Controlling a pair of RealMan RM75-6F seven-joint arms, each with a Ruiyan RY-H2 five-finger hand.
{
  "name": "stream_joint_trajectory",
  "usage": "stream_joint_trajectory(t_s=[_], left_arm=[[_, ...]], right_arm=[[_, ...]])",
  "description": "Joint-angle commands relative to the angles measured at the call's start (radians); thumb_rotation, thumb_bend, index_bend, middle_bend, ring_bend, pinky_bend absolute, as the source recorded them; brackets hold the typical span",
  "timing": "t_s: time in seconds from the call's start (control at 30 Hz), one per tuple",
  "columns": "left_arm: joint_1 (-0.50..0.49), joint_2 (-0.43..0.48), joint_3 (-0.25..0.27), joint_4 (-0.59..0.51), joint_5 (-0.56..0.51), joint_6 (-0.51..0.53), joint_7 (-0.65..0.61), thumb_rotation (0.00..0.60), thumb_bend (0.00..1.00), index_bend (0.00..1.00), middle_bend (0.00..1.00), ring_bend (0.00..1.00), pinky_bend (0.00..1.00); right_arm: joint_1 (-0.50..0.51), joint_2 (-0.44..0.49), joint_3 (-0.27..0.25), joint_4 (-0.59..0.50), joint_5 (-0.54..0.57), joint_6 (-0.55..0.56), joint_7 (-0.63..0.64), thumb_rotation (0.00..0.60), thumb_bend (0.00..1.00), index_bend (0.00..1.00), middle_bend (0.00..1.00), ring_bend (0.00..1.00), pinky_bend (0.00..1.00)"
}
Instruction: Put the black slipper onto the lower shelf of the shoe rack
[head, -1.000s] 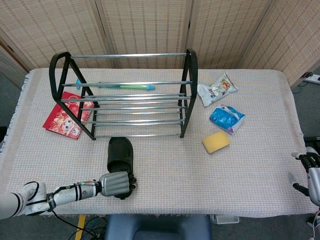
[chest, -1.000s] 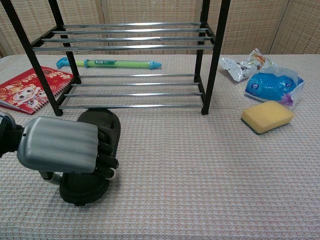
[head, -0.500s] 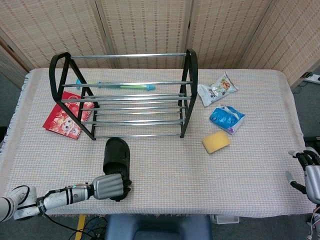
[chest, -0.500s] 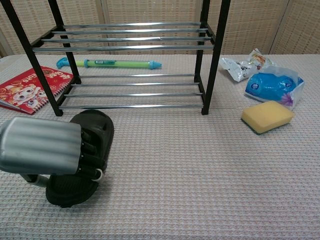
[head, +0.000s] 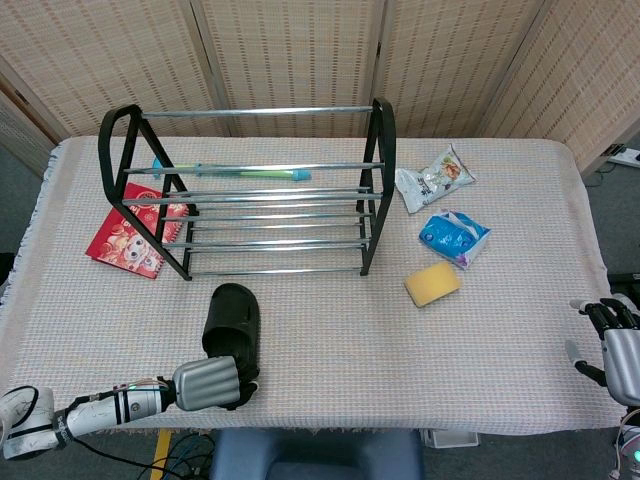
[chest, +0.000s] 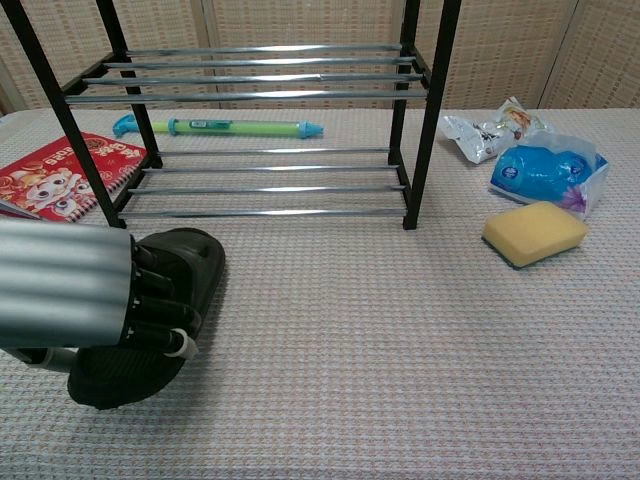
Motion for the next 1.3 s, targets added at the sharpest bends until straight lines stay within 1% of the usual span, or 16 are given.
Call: stream_joint_trajectory(t_s=[0.03,0.23,0.37,0.5,0.67,0.9,1.03,1.3], left_arm=[[0.007,0.017,-0.022,-0.025,-0.002,0.007,0.023,0.6,0.17,0.72,0.64,0.51,0.7],[0.021,0.039,-0.054,-0.053,-0.006,0.024,0.05,0.6,0.17,0.75,0.69,0.57,0.74],[0.03,0.038,-0.077,-0.054,-0.009,0.037,0.061,0.6,0.17,0.75,0.7,0.57,0.74],[0.033,0.014,-0.113,-0.037,-0.038,0.021,0.076,0.6,0.17,0.75,0.7,0.57,0.74],[0.021,-0.044,-0.163,0.019,-0.087,-0.026,0.095,0.6,0.17,0.75,0.7,0.57,0.74],[-0.003,-0.119,-0.219,0.099,-0.157,-0.093,0.109,0.6,0.17,0.75,0.7,0.57,0.74],[-0.01,-0.159,-0.251,0.144,-0.2,-0.121,0.149,0.6,0.17,0.75,0.7,0.56,0.74],[-0.023,-0.211,-0.284,0.218,-0.261,-0.158,0.203,0.6,0.17,0.74,0.7,0.56,0.74]], right_arm=[[-0.002,0.001,-0.001,-0.002,0.001,0.002,-0.001,0.6,0.31,0.26,0.37,0.24,0.34],[-0.006,0.002,0.0,-0.004,0.005,0.006,-0.002,0.6,0.31,0.26,0.37,0.24,0.34],[-0.005,0.002,0.0,-0.005,0.004,0.007,-0.003,0.6,0.31,0.26,0.37,0.24,0.34],[-0.004,0.002,0.0,-0.004,0.004,0.006,-0.002,0.6,0.31,0.26,0.37,0.24,0.34],[-0.007,0.003,-0.001,-0.002,0.006,0.008,0.002,0.6,0.31,0.26,0.37,0.24,0.34],[-0.014,0.004,-0.001,0.004,0.012,0.014,0.009,0.6,0.31,0.26,0.37,0.24,0.34],[-0.016,0.003,-0.002,0.01,0.015,0.012,0.015,0.6,0.31,0.26,0.37,0.24,0.34],[-0.021,0.002,-0.002,0.025,0.02,0.014,0.033,0.6,0.31,0.26,0.37,0.24,0.34]])
